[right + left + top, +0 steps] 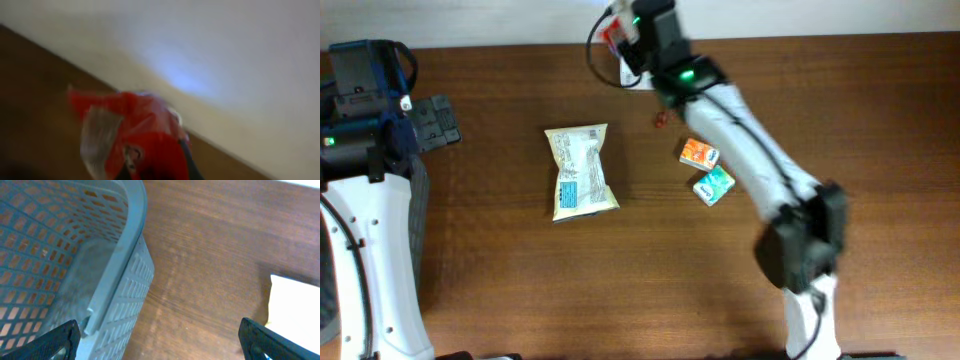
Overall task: Scan the item barcode
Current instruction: 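Carry the red bag right and drop it on the table, then reach the right gripper to the green tissue pack and grasp it, then lift the green tissue pack to the white scanner and hold it there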
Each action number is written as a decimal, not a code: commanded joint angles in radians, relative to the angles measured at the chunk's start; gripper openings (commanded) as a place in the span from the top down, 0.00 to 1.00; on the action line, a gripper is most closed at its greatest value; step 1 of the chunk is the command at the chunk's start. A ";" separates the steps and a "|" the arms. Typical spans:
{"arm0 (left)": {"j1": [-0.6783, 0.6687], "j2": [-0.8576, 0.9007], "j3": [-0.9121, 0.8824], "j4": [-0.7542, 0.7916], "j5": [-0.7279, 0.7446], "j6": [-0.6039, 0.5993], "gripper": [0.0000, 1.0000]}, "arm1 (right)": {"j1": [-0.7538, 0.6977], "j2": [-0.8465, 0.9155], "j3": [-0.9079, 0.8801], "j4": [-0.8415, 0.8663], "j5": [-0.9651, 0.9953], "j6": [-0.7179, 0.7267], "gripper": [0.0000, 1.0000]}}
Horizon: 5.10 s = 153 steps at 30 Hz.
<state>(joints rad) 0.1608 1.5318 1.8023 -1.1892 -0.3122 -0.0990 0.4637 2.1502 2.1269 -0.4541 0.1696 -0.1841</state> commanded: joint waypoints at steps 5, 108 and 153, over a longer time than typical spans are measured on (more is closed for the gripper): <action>0.001 0.002 -0.002 -0.001 -0.006 -0.013 0.01 | -0.370 -0.274 0.021 -0.745 -0.394 0.515 0.96; 0.001 0.002 -0.002 -0.001 -0.006 -0.013 0.01 | -0.186 0.067 -0.556 -0.808 -0.644 -0.470 0.50; 0.001 0.002 -0.002 -0.001 -0.006 -0.013 0.01 | -0.461 0.067 0.014 -0.963 -1.466 -0.097 0.96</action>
<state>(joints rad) 0.1608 1.5318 1.8023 -1.1912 -0.3119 -0.0990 -0.0521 2.2326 2.0388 -1.4666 -1.4635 -0.4389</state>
